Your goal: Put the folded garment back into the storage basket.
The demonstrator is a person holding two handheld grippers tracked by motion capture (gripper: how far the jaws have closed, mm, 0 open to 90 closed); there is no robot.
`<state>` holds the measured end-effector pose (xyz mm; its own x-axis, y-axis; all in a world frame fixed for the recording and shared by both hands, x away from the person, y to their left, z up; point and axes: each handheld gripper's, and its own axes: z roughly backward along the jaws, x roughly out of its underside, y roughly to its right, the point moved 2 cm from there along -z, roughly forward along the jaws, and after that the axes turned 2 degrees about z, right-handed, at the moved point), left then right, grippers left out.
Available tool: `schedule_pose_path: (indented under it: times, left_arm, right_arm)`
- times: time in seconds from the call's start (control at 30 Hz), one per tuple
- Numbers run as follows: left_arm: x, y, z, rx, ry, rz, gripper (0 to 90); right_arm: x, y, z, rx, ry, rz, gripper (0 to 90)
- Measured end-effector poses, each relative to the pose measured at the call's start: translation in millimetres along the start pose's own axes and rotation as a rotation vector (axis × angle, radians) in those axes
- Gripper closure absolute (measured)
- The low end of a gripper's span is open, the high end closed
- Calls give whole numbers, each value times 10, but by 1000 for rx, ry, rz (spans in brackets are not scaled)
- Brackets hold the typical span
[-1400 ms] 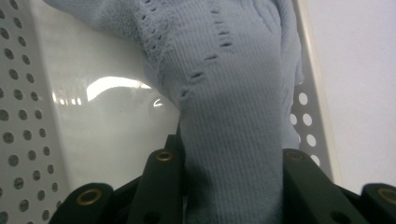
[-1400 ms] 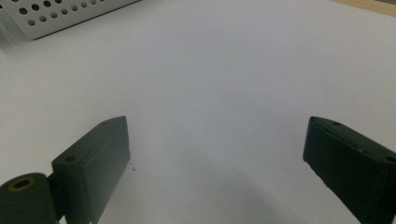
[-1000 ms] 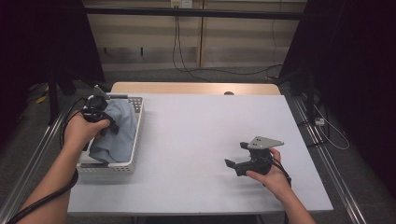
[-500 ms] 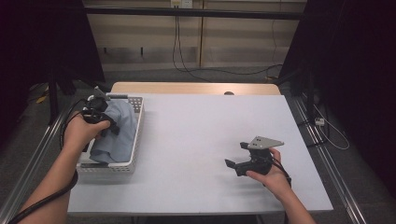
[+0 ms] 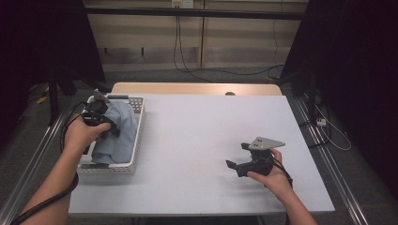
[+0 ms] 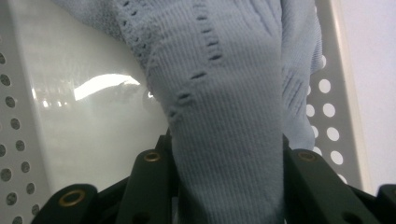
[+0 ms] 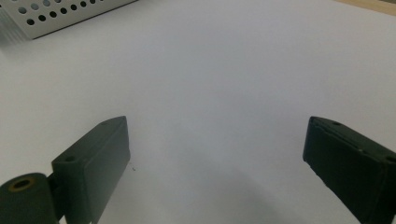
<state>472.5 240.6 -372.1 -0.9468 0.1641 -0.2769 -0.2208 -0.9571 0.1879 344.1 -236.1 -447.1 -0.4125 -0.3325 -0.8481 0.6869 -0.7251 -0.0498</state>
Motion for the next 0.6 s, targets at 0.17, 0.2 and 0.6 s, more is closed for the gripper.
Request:
schedule_pose_path:
  times: [0.17,0.2,0.6]
  left_arm:
    - [5,-1,-9,-1,0,-3,636]
    - [8,-2,-12,0,2,0,632]
    - [29,-24,-75,4,-17,-2,633]
  right_arm:
    - [0,3,5,2,0,0,73]
    - [-1,2,6,2,1,0,73]
    - [1,3,1,2,-1,1,73]
